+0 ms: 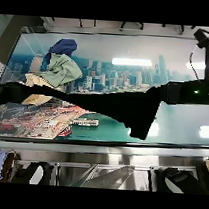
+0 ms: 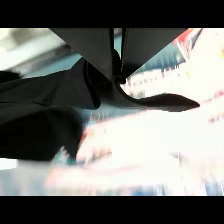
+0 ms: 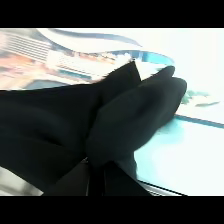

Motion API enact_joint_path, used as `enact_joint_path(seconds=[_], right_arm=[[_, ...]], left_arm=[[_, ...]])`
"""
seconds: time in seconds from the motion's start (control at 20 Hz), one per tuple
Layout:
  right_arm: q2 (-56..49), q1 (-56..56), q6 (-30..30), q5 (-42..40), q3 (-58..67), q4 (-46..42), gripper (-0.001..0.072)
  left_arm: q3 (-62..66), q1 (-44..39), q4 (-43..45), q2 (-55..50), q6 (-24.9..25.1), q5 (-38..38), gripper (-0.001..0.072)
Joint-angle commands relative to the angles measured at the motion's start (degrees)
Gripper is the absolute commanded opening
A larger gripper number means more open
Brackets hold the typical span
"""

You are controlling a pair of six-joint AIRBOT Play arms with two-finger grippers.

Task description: Fold the shirts.

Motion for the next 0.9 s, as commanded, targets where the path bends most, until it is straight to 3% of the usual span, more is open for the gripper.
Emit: enact_joint_path(seconds=[0.0,0.15,0.3,0.5,0.75,0.85], right_arm=[[4.5,1.77,2.34,0.57,-0.02,1.73,0.0025],[3.98,4.33,3.91,0.55,-0.37,1.79,0.0025],[-1.16,7.89,3.74,-2.05,-5.25,1.7,0.0025],[-10.23,10.91,-0.83,-17.86,-16.06,1.62,0.0025],[-22.14,10.86,-13.27,-39.12,-16.83,7.78,0.0025],[-25.44,10.82,-13.49,-43.67,-16.81,7.82,0.0025]], left_arm=[[12.26,1.49,3.56,2.08,-5.03,-4.02,0.0017],[19.15,1.49,10.05,-2.51,-6.03,-5.6,0.0017],[23.1,-1.03,10.25,-13.09,-5.7,-5.88,0.0017],[20.92,-8.41,11.15,-30.53,-1.11,-3.76,0.0017],[20.39,-14.71,24.79,-43.5,-3.23,-2.73,0.0017],[20.39,-15.8,29.77,-44.59,-4.44,0.31,0.0017]])
